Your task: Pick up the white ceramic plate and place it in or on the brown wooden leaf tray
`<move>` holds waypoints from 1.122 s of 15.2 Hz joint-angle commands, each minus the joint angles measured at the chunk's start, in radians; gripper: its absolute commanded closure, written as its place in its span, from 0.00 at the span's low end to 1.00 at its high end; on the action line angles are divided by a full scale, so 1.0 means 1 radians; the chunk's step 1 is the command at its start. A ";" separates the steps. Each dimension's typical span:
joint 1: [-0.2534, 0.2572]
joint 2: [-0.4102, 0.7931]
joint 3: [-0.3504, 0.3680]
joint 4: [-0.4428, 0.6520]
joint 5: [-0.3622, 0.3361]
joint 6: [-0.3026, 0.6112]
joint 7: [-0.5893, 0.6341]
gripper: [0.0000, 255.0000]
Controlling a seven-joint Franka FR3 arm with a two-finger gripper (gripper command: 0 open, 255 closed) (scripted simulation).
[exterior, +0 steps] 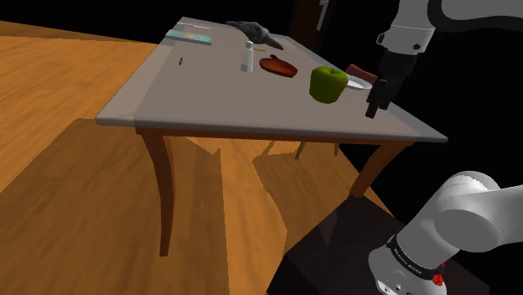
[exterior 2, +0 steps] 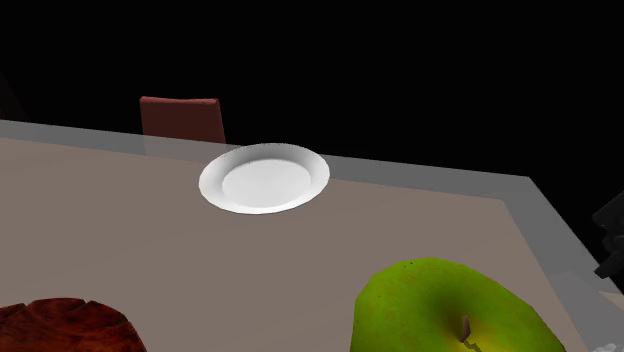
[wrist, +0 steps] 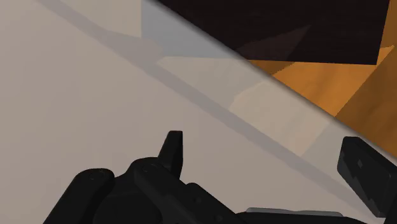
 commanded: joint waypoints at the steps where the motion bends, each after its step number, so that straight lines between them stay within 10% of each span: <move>1: 0.000 0.000 0.000 0.000 0.000 0.000 0.000 0.00; 17: -0.024 0.074 -0.238 -0.099 -0.515 0.503 -0.513 0.00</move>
